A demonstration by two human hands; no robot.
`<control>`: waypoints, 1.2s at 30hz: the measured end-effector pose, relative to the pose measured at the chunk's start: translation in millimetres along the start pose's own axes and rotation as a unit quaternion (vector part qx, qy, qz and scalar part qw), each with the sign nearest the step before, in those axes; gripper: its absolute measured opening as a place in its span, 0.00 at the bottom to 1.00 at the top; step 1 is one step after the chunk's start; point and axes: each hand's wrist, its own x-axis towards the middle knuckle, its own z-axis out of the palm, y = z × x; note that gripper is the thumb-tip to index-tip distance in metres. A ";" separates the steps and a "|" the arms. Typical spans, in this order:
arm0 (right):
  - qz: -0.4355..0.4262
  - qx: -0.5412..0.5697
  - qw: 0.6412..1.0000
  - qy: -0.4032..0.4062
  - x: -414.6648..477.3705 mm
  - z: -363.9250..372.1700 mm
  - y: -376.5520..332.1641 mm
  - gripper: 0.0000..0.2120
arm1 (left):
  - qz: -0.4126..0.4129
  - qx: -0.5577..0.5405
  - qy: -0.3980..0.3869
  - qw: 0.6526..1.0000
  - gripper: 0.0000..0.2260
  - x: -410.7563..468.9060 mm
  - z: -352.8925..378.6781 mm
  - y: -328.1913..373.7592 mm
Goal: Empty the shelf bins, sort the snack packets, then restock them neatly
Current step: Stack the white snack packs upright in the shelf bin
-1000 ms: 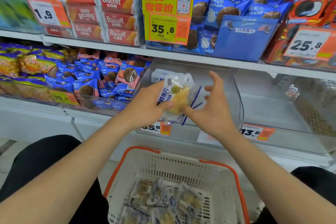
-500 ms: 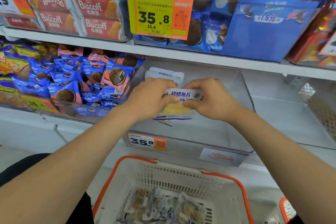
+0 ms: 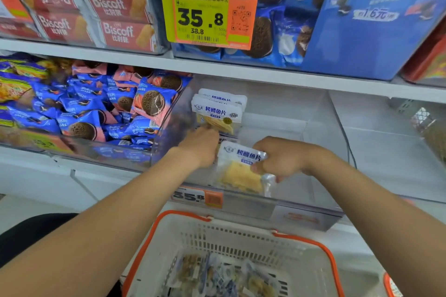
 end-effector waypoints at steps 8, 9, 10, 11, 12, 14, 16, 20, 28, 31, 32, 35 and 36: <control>-0.002 -0.068 0.992 0.104 24.9 7.0 -5.2 0.09 | -0.036 -0.031 -0.018 0.999 0.27 13.9 -3.6 -12.7; -0.008 -0.069 0.990 0.126 27.1 6.0 -5.8 0.09 | -0.033 -0.036 0.012 0.999 0.26 15.1 -5.0 -12.6; -0.013 -0.068 0.986 0.152 29.4 5.6 -6.8 0.09 | -0.033 -0.039 0.042 0.998 0.26 13.9 -8.5 -10.2; -0.018 -0.069 0.981 0.181 30.8 5.8 -8.4 0.09 | -0.035 -0.039 0.074 0.996 0.27 13.1 -11.7 -7.4; -0.022 -0.076 0.974 0.213 31.7 6.5 -10.6 0.09 | -0.041 -0.038 0.103 0.993 0.27 11.6 -15.4 -4.2; -0.024 -0.108 0.955 0.274 34.5 9.5 -14.9 0.10 | -0.050 -0.054 0.148 0.986 0.28 7.9 -22.6 1.6; -0.010 -0.139 0.941 0.310 39.2 13.4 -19.2 0.13 | -0.043 -0.077 0.166 0.982 0.30 5.4 -26.5 4.7; 0.021 -0.115 0.939 0.324 53.0 15.3 -31.4 0.19 | -0.014 -0.073 0.207 0.975 0.33 -6.0 -30.7 8.0; 0.014 0.100 0.921 0.375 78.6 9.6 -60.2 0.22 | 0.019 -0.010 0.107 0.994 0.34 -24.5 -10.4 4.5; 0.001 0.152 0.904 0.399 85.3 17.9 -66.0 0.23 | 0.027 0.010 0.114 0.993 0.27 -26.1 -12.5 3.9; 0.009 0.165 0.903 0.398 86.4 21.1 -64.9 0.24 | 0.023 0.013 0.106 0.994 0.24 -25.5 -13.2 3.2; 0.029 0.179 0.909 0.374 87.3 28.1 -55.8 0.31 | 0.009 0.004 0.040 0.999 0.20 -22.5 -12.5 2.5; 0.036 0.187 0.913 0.360 87.5 29.6 -53.2 0.33 | 0.007 -0.001 0.023 1.000 0.19 -21.7 -10.9 2.4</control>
